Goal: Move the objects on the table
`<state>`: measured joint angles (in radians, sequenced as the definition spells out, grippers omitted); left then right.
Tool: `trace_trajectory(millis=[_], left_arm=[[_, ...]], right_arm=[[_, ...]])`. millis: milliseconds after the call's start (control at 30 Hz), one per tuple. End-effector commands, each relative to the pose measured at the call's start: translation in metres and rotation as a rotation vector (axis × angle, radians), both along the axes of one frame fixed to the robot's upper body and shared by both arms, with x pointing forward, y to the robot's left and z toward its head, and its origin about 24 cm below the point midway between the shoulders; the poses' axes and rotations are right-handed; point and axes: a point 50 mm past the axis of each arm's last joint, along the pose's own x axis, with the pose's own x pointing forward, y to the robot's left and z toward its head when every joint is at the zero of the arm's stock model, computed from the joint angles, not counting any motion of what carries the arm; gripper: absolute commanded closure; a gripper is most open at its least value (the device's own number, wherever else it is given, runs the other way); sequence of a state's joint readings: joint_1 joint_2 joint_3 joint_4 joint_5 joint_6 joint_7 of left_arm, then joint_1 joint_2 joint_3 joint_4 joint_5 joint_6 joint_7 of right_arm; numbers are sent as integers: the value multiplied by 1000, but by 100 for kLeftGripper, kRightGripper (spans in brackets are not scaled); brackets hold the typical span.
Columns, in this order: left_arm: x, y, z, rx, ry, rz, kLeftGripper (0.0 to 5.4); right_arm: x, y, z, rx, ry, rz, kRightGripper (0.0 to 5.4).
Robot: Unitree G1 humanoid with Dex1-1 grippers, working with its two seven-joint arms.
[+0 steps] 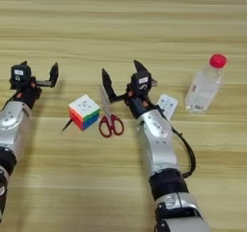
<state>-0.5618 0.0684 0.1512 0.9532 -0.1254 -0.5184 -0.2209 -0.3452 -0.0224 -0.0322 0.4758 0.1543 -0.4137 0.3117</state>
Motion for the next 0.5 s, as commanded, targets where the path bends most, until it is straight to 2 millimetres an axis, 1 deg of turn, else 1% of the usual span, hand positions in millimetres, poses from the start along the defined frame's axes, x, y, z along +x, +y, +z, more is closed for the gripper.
trace_trajectory(millis=[33,167,500], left_arm=[[-1,0,1,10,-19,-18,0],[-2,1,1,13,-24,-20,0],[-10,4,3,32,-64,-58,0]], right_arm=[[10,-12,1,-4,10,-89,1],[12,-18,0,-3,12,-140,1],[11,-25,-6,-37,13,-225,1]])
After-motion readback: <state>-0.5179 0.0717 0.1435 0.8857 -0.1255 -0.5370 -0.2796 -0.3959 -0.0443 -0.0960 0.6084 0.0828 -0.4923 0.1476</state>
